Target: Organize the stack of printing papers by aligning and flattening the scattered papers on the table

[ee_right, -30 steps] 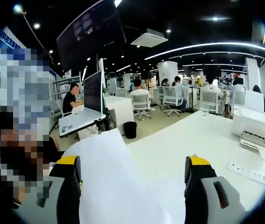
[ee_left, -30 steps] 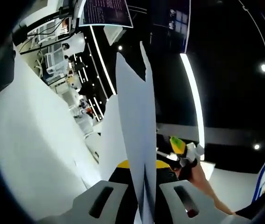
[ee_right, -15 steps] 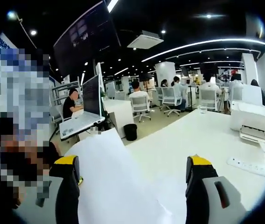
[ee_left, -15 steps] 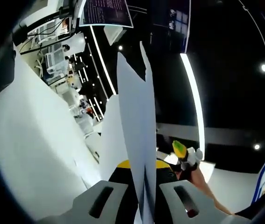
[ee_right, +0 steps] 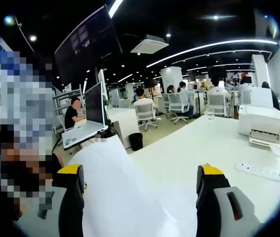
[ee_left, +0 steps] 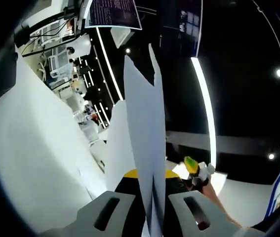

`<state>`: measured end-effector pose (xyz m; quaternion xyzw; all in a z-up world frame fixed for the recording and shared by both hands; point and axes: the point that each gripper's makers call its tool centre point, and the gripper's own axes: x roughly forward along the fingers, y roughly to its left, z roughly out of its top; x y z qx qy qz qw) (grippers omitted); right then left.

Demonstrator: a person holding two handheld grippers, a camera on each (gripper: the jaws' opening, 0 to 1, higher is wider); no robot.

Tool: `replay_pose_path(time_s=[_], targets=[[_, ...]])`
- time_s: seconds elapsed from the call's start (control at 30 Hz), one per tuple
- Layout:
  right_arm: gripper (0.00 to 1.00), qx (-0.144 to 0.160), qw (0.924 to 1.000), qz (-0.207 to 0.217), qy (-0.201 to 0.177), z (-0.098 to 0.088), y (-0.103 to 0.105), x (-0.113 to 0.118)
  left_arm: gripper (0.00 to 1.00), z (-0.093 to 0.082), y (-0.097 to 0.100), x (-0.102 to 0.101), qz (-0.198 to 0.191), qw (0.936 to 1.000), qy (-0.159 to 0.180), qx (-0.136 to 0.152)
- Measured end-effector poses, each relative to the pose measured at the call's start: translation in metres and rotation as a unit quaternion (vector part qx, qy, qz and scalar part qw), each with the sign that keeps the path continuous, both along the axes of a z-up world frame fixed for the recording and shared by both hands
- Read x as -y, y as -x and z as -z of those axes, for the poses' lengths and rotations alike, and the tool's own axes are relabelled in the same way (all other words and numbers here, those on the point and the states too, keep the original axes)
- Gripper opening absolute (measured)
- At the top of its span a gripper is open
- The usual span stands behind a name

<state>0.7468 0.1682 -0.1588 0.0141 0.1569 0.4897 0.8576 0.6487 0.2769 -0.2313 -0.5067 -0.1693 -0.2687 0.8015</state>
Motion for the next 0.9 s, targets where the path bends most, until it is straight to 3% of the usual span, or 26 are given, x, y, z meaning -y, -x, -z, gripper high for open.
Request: replay_pose_path(time_s=[0.77,0.9], targets=[[0.89,-0.009,0.9996,0.028,0.002,0.013,-0.006,0.039,0.06,0.0,0.001,0.0,-0.001,1.0,0.001,-0.001],[0.89,-0.02,0.9991,0.036,0.001,0.024,-0.009,0.048,0.06,0.001,0.0,-0.001,0.0,1.0,0.004,-0.002]])
